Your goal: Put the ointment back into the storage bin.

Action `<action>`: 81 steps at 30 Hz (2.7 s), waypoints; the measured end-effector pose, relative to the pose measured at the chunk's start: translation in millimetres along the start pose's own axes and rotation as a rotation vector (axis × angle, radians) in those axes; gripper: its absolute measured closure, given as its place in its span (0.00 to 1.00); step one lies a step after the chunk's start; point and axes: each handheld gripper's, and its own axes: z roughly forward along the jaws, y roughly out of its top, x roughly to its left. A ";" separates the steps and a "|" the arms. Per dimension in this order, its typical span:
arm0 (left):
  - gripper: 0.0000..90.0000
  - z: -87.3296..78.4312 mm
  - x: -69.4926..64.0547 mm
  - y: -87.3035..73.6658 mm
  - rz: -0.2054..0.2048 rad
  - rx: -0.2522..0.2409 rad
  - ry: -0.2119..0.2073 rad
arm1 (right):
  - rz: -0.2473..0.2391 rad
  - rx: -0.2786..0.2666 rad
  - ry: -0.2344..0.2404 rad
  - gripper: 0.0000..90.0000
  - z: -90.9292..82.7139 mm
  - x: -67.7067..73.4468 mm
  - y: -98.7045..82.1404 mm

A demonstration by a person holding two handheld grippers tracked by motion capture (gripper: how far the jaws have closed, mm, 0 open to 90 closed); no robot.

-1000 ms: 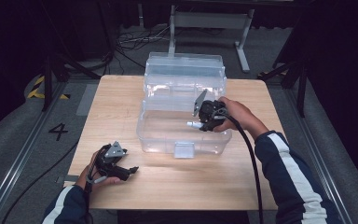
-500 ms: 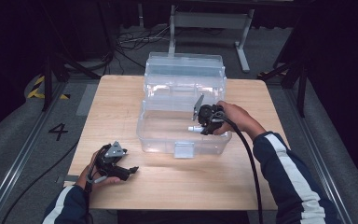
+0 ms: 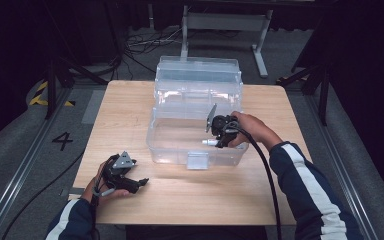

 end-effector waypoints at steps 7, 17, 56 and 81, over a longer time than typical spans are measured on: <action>0.17 -0.1 -0.2 0.0 0.000 0.000 0.002 | -0.013 0.004 0.014 0.79 3.7 2.5 0.4; 0.17 -0.1 -0.2 0.0 -0.001 0.000 0.001 | -0.016 0.030 0.038 0.79 8.5 5.8 0.8; 0.21 -1.2 -3.7 5.1 -0.009 0.034 0.020 | 0.107 -0.366 -0.127 0.66 -24.1 14.9 -51.8; 0.23 -29.6 -23.5 53.4 0.096 -0.096 0.041 | 0.196 -0.676 -0.347 0.47 -72.7 17.7 -93.0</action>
